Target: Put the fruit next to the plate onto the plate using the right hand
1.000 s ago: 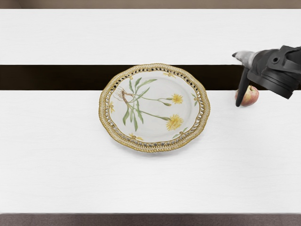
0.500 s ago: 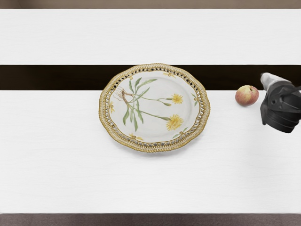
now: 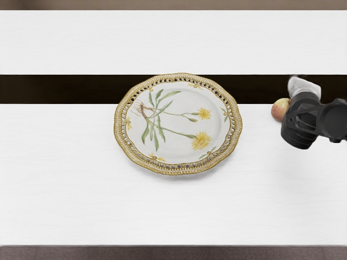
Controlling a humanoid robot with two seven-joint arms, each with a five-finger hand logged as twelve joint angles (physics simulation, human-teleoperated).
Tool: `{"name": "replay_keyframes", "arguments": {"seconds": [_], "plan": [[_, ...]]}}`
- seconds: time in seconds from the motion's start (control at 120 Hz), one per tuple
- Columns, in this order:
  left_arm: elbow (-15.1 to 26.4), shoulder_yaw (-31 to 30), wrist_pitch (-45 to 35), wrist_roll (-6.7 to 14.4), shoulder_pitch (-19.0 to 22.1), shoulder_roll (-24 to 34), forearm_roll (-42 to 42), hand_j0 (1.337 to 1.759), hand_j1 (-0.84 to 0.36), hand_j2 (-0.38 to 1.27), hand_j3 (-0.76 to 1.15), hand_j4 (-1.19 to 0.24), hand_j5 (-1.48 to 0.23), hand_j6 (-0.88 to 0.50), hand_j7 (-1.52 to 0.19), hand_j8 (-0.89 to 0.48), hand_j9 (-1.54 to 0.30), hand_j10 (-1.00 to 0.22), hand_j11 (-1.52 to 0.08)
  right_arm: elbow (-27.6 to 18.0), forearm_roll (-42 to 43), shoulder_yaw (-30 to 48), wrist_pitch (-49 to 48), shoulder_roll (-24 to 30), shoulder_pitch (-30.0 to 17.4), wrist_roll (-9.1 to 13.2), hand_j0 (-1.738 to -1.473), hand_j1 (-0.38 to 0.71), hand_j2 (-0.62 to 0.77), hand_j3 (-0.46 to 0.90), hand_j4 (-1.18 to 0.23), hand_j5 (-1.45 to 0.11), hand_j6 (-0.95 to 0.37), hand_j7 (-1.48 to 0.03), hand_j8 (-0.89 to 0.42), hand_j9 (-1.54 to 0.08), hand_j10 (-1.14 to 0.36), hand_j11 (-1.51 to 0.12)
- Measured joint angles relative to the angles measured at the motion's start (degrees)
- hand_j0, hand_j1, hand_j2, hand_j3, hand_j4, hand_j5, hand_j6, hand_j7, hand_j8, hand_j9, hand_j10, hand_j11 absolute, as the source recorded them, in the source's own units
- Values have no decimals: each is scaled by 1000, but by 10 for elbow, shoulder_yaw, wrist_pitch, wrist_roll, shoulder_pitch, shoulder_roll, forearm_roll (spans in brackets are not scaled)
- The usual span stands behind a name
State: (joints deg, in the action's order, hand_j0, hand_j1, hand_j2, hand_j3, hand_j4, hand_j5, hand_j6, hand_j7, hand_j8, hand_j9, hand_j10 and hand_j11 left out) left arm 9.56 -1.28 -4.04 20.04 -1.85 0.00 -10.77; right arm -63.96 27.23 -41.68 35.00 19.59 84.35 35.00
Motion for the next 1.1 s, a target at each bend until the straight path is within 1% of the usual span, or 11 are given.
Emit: {"name": "replay_keyframes", "arguments": {"seconds": [0.15, 0.342, 0.492, 0.658, 0.817, 0.892, 1.1], "plan": [[0, 0, 0, 0, 0, 0, 0, 1658, 327, 4, 0, -19, -25, -19, -25, -19, -25, -19, -25, 5, 1, 23, 0, -3, -16, 0, -1658, -20, -54, 0, -276, -357, -277, -357, -276, -357, -276, -357], [0, 1, 0, 0, 0, 0, 0, 1658, 327, 4, 0, -19, -25, -19, -25, -19, -25, -19, -25, 7, 2, 36, 0, -2, -23, 0, -1658, 32, -62, 0, -320, -415, -321, -414, -320, -415, -320, -414], [0, 1, 0, 0, -5, 0, 0, 1658, 327, 4, 0, -19, -25, -19, -25, -19, -25, -19, -25, 9, 2, 37, 0, 5, -26, 0, -1658, 45, -64, 0, -331, -429, -331, -428, -331, -428, -330, -428], [0, 0, 0, 0, -5, 0, 0, 1658, 327, 4, 0, -19, -25, -19, -25, -19, -25, -19, -25, 25, 2, 38, 0, 5, -33, 0, -1658, -16, -54, 0, -280, -362, -281, -362, -280, -362, -280, -362], [0, 0, 0, 0, -5, 0, 0, 1658, 327, 4, 0, -19, -25, -19, -25, -19, -25, -19, -24, 45, 3, 38, 0, 3, -46, 0, -1658, -40, -50, 0, -259, -336, -260, -335, -260, -336, -259, -336], [0, 0, 0, 0, -5, 0, 0, 1658, 327, 4, 0, -19, -25, -19, -25, -19, -25, -19, -24, 57, 3, 38, 0, 2, -54, 0, -1658, -27, -52, 0, -270, -350, -271, -350, -271, -350, -270, -350], [0, 0, 0, 0, -5, 0, 0, 1658, 327, 4, 0, -19, -25, -19, -25, -19, -25, -19, -24, 68, 3, 43, 0, -1, -59, 0, -1658, 73, -69, 0, -354, -459, -355, -459, -355, -459, -354, -459]]}}
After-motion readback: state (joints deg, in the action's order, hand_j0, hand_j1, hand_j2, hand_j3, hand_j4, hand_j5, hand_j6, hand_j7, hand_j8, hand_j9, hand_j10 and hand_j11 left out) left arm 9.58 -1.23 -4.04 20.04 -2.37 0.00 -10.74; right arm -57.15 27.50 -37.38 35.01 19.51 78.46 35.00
